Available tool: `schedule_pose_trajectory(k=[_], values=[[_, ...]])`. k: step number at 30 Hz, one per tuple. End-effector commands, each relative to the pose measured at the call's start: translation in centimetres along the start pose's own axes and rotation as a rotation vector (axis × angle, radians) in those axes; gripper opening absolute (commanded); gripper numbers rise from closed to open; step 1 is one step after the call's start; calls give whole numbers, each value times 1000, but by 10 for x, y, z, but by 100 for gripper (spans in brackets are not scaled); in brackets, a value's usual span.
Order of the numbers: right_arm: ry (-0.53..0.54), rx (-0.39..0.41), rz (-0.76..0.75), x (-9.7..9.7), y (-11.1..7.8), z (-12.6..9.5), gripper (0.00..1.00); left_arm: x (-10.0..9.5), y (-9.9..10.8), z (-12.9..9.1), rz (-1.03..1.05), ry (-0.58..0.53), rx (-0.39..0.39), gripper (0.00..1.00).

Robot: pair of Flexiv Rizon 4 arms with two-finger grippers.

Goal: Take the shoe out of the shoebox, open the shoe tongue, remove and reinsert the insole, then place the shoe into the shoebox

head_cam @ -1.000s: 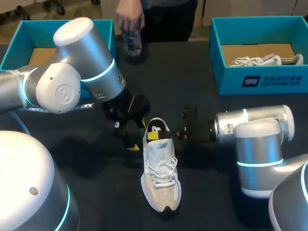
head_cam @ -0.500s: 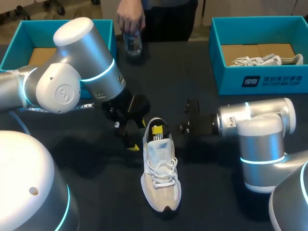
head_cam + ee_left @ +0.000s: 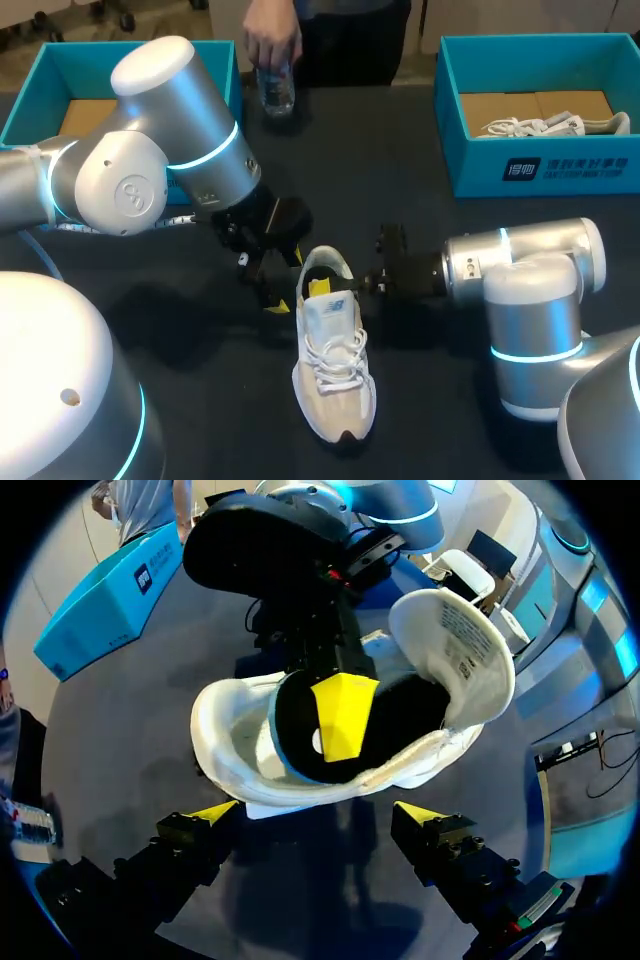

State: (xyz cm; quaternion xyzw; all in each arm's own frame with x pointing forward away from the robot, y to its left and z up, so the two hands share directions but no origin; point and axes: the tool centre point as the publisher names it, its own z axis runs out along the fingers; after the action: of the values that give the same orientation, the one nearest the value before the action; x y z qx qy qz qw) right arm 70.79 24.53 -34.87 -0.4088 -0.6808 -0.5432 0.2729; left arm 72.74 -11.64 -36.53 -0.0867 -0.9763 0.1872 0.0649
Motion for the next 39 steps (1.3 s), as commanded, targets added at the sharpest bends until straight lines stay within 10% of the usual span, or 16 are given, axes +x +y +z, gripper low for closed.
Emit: schedule_pose_trajectory(k=[1,39], values=[[-47,0,-21,16,2,0,44,0,0,1,1,0,-1,100],[-105,86,-127,12,31,-46,48,-12,10,-38,16,56,6,100]])
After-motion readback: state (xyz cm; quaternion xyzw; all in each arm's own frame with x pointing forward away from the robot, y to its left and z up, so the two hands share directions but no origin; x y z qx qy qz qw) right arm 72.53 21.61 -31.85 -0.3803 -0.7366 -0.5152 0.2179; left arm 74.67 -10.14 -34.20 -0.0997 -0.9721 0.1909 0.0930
